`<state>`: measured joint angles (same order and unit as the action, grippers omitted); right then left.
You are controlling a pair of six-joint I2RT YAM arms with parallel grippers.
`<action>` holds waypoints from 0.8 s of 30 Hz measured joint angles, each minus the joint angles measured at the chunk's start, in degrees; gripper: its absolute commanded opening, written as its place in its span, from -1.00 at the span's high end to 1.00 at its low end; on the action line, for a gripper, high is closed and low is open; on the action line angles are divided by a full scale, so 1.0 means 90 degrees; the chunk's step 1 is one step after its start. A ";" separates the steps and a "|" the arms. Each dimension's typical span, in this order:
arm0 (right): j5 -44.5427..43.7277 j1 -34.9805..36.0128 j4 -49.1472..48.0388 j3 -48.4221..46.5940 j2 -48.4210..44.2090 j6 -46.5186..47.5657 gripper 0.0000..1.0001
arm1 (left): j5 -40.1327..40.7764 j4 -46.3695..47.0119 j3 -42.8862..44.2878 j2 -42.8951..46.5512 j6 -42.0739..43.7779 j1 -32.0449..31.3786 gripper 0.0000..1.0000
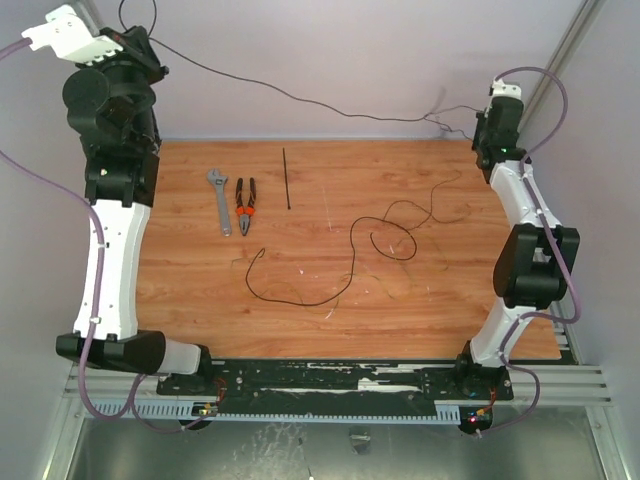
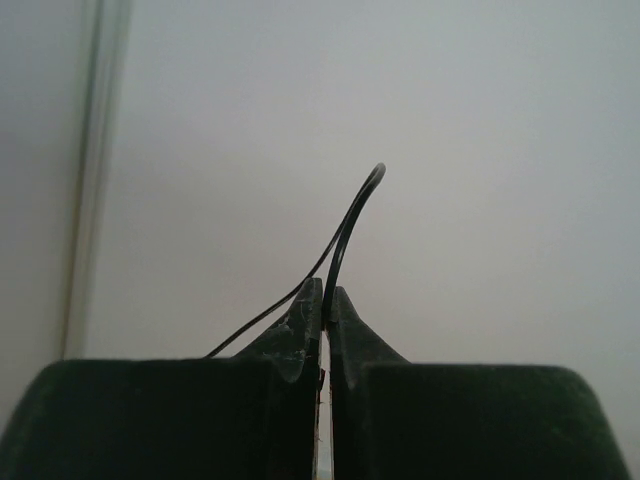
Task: Zip-tie the wires
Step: Untie the cable at the center of the board, then place the cable at the center of the board.
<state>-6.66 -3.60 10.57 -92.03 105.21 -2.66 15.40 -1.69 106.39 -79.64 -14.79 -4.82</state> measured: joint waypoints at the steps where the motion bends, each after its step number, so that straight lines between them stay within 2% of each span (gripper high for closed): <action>1: -0.0466 -0.0007 0.0066 0.0007 -0.0032 0.0061 1.00 | 0.0085 -0.0019 -0.0029 0.0073 0.0053 0.0022 1.00; 7: -0.2001 -0.0080 0.0352 0.0374 0.0112 0.0277 1.00 | 0.0301 -0.0078 -0.0039 0.0170 0.0240 0.0029 1.00; 12: -0.2370 -0.0306 0.0544 0.0695 0.0396 0.0291 1.00 | -0.0075 -0.0097 -0.0430 0.0216 0.0068 0.0053 1.00; 16: -0.2446 -0.0398 0.0614 0.0721 0.0627 0.0304 1.00 | -0.0736 0.0148 -0.1469 0.0435 -0.0301 0.0063 1.00; 20: -0.2028 -0.0401 0.0748 0.0721 0.0741 0.0270 0.44 | -0.1426 0.0386 -0.2470 0.0571 -0.0704 0.0063 1.00; 24: -0.0821 -0.0401 0.0699 0.0814 0.0605 0.0109 -0.09 | -0.1892 0.0457 -0.2722 0.0571 -0.0933 0.0063 1.00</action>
<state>-14.04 -7.20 16.86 -84.71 110.65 -1.67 -1.63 2.42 81.89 -74.50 -23.18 -4.25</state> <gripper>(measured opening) 0.380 0.033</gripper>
